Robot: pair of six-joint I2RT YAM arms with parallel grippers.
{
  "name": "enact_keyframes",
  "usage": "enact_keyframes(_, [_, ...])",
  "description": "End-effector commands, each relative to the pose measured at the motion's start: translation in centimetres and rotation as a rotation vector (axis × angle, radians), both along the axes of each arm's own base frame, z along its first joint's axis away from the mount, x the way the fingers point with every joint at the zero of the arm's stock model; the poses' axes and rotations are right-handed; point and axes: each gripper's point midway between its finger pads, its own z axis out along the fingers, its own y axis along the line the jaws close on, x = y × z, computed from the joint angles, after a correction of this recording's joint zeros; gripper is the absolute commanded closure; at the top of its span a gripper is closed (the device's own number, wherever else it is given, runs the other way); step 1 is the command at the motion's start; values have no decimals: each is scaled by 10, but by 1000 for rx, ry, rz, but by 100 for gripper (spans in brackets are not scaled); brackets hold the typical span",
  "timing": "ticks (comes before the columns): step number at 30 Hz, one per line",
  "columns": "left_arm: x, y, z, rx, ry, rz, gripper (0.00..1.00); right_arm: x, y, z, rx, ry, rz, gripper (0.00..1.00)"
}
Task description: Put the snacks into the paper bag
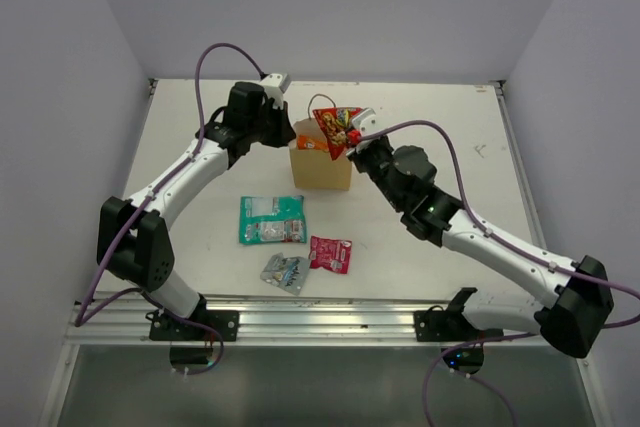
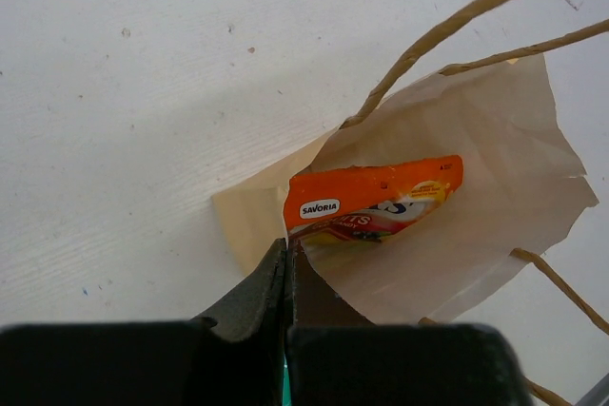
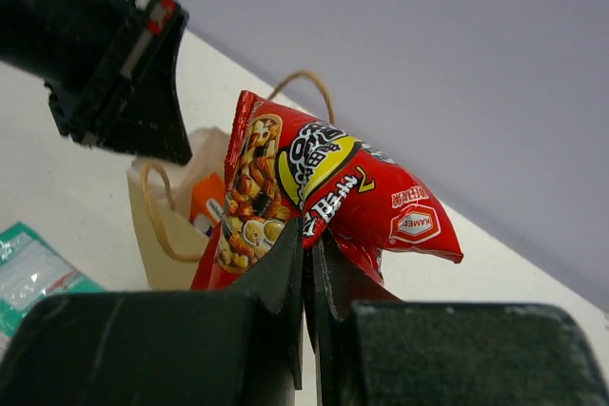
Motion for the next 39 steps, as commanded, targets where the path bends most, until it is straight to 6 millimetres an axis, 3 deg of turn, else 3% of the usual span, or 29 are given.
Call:
enact_keyframes(1, [1,-5,22,-15,-48,-23,100,5,11,62,66,-150,42,100])
enact_keyframes(6, [1,-5,22,-14,-47,-23,100,20,36,56,30,-164,84,100])
enact_keyframes(13, [0,-6,22,-15,-46,-29,100,50,60,13,-18,-127,84,100])
enact_keyframes(17, [1,-6,19,-11,-41,-32,100,68,51,25,39,-130,60,100])
enact_keyframes(20, [2,-7,17,-10,-37,-34,100,75,55,32,5,-150,64,100])
enact_keyframes(32, [1,-5,16,1,-37,-33,100,79,65,3,-118,-96,106,100])
enact_keyframes(39, [-1,-4,23,-1,-52,-33,100,73,46,-22,-191,-36,58,100])
